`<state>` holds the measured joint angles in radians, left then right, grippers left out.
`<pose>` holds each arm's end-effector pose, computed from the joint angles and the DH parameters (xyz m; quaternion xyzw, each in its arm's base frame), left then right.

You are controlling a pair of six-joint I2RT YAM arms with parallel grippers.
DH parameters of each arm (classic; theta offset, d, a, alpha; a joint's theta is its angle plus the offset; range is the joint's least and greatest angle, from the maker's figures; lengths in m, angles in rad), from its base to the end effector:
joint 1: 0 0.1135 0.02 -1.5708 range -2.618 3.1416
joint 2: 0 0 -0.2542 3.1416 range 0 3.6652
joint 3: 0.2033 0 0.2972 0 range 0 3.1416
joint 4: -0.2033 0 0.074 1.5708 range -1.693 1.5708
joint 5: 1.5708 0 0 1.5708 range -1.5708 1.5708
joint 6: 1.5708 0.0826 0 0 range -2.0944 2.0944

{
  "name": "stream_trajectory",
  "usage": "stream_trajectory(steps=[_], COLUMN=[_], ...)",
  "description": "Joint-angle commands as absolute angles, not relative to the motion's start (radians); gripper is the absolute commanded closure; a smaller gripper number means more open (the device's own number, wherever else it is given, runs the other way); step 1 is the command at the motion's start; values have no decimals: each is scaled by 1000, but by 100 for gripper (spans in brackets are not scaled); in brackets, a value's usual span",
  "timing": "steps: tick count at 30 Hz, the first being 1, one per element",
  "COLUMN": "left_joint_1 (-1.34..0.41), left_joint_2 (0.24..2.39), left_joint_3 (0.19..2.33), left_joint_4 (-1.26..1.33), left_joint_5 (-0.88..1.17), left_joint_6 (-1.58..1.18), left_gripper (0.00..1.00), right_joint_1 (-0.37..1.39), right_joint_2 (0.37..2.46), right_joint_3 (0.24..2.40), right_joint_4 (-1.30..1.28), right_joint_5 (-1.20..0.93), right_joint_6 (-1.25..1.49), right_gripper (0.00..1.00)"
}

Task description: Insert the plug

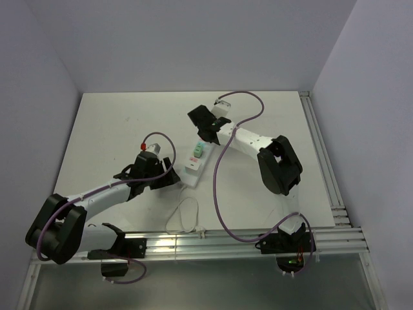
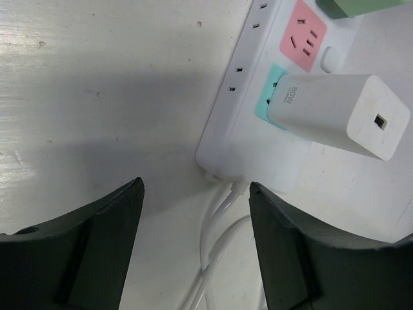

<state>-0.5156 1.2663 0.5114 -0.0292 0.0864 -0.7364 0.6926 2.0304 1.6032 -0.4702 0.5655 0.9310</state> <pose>0.2641 -0.1579 0.0899 -0.0852 0.9190 -0.2567 0.2869 0.4224 0.2930 0.1630 0.1993 0.8890 0.0490 0.4094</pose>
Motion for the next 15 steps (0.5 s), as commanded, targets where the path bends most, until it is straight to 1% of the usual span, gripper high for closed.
stream_trajectory(steps=[1,15], left_joint_1=[-512,-512], left_joint_2=[1239,1249], left_joint_3=[545,545], left_joint_4=[-20,-9], left_joint_5=[98,117], left_joint_6=[-716,-718], left_gripper=[27,28], right_joint_1=[704,713], right_joint_2=[2036,2028], right_joint_3=[1628,1652], right_joint_4=[-456,-459], right_joint_5=[634,663], right_joint_6=[939,914], right_gripper=[100,100])
